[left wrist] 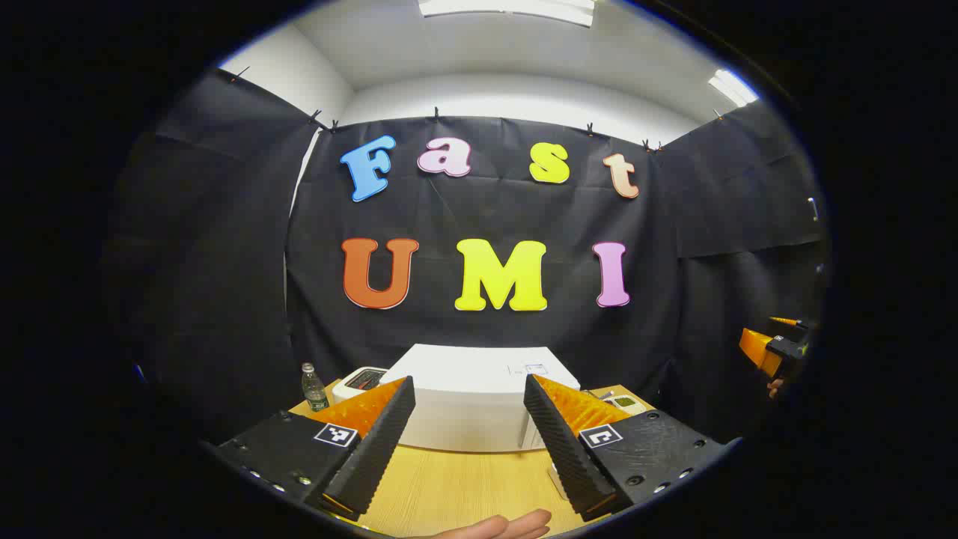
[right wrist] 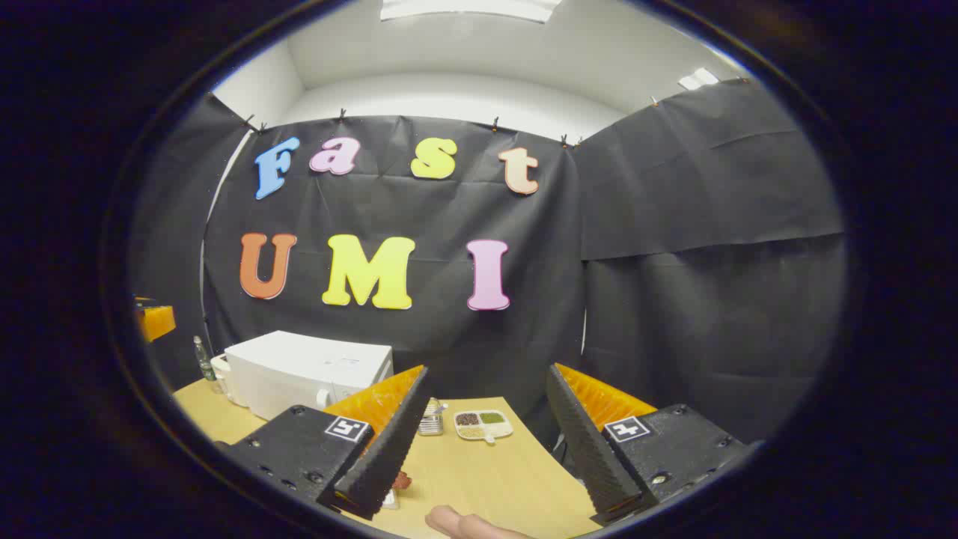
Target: Open the microwave oven with the left hand, put the food in, and close the microwave oven.
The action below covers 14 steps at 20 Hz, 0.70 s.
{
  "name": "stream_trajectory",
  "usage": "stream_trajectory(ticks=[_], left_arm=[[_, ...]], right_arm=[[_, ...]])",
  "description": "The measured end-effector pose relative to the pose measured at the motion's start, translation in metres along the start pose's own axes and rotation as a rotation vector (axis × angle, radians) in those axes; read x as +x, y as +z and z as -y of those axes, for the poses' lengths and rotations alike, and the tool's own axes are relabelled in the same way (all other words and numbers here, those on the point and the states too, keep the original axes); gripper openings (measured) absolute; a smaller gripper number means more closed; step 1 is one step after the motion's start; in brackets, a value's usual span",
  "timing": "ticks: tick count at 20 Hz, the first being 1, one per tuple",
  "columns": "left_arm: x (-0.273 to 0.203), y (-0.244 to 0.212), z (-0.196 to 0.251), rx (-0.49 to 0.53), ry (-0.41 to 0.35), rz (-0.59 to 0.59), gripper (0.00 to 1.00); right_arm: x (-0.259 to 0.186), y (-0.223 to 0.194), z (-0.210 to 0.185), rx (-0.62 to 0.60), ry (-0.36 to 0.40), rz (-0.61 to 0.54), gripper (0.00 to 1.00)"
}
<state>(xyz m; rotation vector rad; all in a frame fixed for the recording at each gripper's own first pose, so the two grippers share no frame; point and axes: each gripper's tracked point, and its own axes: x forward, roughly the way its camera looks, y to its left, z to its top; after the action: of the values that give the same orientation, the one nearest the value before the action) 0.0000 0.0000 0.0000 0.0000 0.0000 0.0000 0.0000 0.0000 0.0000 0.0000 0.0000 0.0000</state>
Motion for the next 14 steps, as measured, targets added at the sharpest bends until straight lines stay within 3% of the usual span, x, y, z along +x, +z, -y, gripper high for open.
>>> stream_trajectory(ticks=[4,14], left_arm=[[-0.005,0.006,0.005,0.011,-0.011,0.030,0.92],[0.001,-0.004,0.001,0.027,0.014,0.018,0.92]], right_arm=[[-0.003,0.005,-0.001,0.024,0.038,-0.004,0.99],[-0.027,0.035,0.005,0.037,0.039,0.080,0.99]])
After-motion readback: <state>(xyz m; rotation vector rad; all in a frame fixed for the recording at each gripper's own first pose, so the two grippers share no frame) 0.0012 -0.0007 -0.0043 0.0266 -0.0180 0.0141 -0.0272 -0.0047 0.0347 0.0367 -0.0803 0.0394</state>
